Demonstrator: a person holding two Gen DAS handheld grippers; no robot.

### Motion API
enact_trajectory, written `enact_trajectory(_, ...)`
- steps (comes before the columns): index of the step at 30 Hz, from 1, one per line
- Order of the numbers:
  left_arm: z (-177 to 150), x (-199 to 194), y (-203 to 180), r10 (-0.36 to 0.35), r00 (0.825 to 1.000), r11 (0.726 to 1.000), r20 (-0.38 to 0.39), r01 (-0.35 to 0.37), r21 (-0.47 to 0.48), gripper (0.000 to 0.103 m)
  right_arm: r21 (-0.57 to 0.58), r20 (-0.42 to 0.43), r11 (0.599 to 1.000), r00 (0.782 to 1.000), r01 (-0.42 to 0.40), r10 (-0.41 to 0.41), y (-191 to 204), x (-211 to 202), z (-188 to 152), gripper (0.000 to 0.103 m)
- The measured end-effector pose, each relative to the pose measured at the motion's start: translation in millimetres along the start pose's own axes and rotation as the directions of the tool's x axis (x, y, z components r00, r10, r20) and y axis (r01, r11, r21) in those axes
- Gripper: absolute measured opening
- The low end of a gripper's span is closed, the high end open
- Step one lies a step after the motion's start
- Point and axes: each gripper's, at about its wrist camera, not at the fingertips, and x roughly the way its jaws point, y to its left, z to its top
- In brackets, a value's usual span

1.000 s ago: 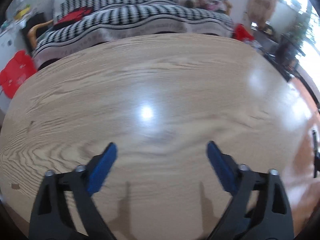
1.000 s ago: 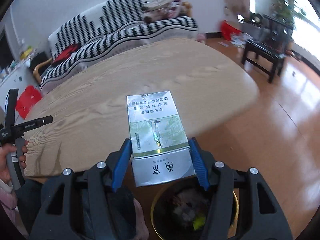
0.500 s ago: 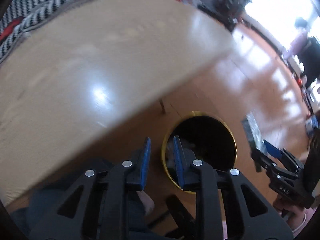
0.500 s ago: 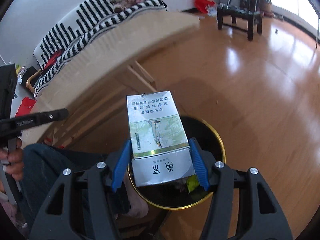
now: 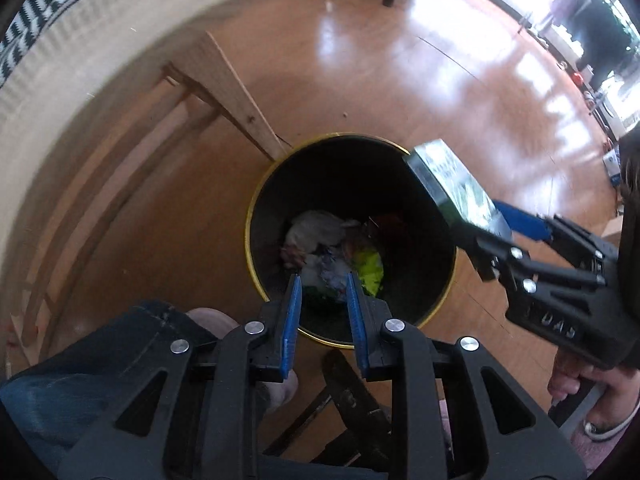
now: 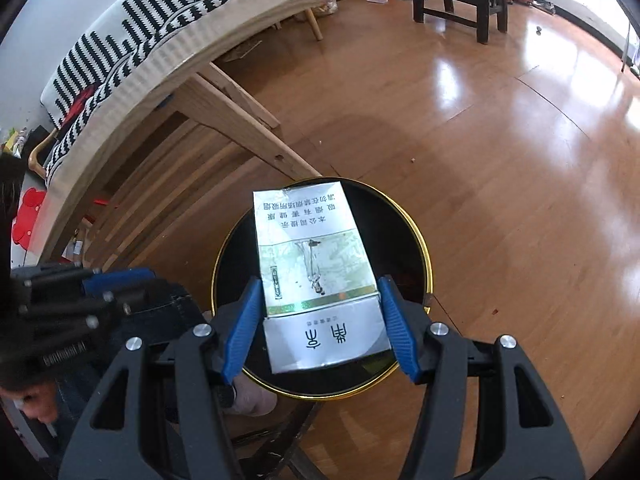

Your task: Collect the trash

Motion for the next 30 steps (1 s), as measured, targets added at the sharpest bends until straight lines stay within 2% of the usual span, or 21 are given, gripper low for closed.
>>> enact_trajectory(4, 0.1, 15.7, -4.2, -0.003, 1.0, 1.0, -0.013, 0.003, 0.031, 0.018, 0.024, -0.02, 1.0, 1.0, -0.01, 0.011, -5.4, 9.1, 2.1, 0.058)
enact_trajectory(9, 3.4, 27.3, 6.9, -0.034, 0.998, 0.999, -0.046, 0.035, 0.011, 0.014, 0.045, -0.072, 0.999, 0.997, -0.013, 0.016, -9.6, 31.5, 7.0, 0.058)
enact_trajectory(13, 9.3, 41.4, 12.9, -0.058, 0.996, 0.998, -0.075, 0.057, -0.008, 0.0, 0.048, -0.1, 0.999, 0.995, -0.01, 0.015, -10.4, 42.9, 7.2, 0.058)
enact_trajectory(23, 8.5, 49.4, 12.0, -0.099, 0.988, 0.995, -0.115, 0.096, -0.028, 0.0, 0.055, -0.164, 0.998, 0.987, 0.004, 0.005, -11.0, 62.3, 8.2, 0.058)
enact_trajectory(27, 8.3, 49.4, 11.6, -0.066, 0.99, 0.998, -0.124, 0.063, -0.029, 0.002, 0.078, -0.169, 0.997, 0.985, -0.009, 0.022, -12.0, 63.8, 9.6, 0.06)
enact_trajectory(29, 7.3, 48.4, 9.0, -0.04, 0.991, 0.999, -0.131, 0.038, -0.014, 0.026, 0.099, -0.156, 0.995, 0.987, -0.009, 0.024, -15.2, 61.0, 11.8, 0.074)
enact_trajectory(30, 6.5, 45.7, 7.8, -0.045, 0.991, 0.999, -0.124, 0.044, -0.008, 0.072, 0.107, -0.134, 0.994, 0.991, -0.002, 0.016, -18.0, 55.5, 14.5, 0.088)
